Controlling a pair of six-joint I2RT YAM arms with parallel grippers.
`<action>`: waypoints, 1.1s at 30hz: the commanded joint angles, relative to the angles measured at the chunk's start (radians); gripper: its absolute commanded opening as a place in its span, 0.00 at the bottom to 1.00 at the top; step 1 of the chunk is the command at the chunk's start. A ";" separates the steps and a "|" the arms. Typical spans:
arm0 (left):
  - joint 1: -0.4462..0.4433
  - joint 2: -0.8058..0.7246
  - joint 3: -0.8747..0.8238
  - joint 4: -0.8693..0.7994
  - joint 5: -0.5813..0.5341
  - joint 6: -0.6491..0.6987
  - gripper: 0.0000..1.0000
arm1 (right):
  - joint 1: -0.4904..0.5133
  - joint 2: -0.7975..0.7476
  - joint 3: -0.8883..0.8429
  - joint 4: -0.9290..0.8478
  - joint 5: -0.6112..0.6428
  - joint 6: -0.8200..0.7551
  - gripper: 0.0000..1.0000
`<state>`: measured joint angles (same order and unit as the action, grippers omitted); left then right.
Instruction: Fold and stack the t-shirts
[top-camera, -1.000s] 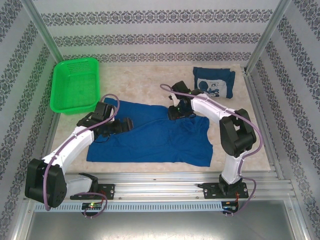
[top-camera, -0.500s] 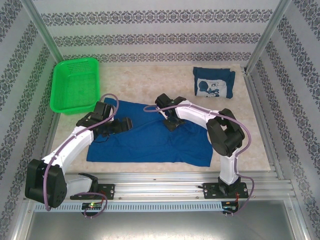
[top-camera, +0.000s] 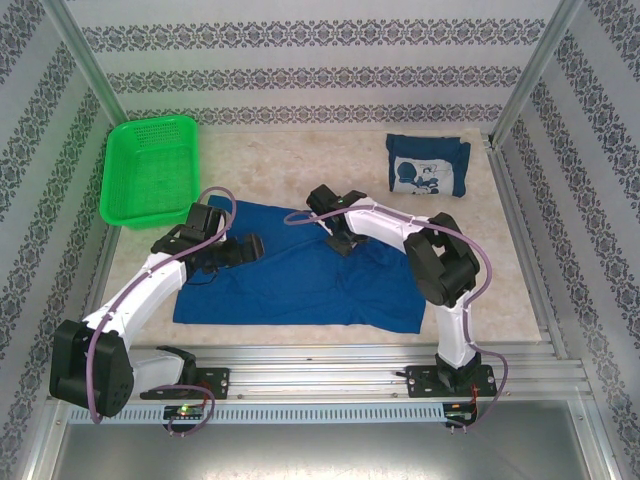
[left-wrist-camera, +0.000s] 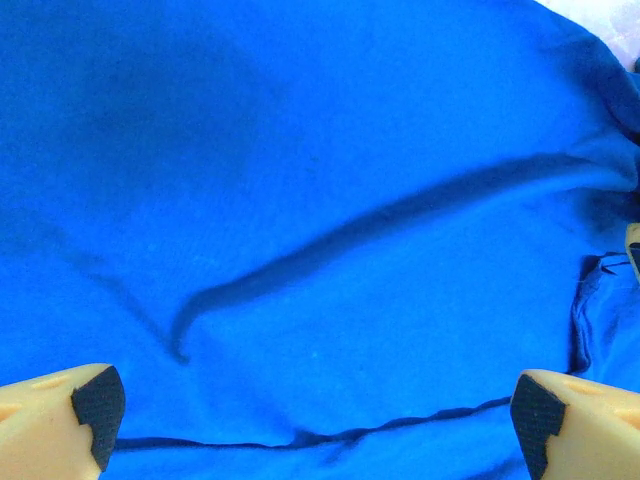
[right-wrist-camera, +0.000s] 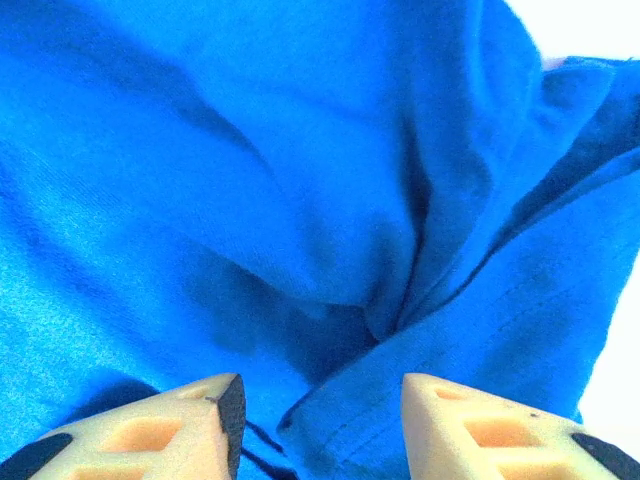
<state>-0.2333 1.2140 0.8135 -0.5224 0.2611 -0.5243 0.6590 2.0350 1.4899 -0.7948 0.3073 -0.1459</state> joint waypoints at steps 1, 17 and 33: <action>0.017 -0.024 -0.005 0.001 -0.009 0.010 1.00 | 0.003 0.014 0.015 -0.021 0.022 -0.018 0.46; 0.083 0.023 0.076 -0.005 -0.002 0.046 1.00 | -0.018 -0.028 -0.025 0.007 0.093 -0.020 0.15; 0.196 0.450 0.620 -0.214 -0.112 0.266 0.96 | -0.096 -0.259 -0.131 0.056 -0.005 0.052 0.00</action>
<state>-0.0391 1.5864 1.3838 -0.6392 0.1852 -0.3340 0.5751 1.8080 1.3987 -0.7452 0.3420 -0.1352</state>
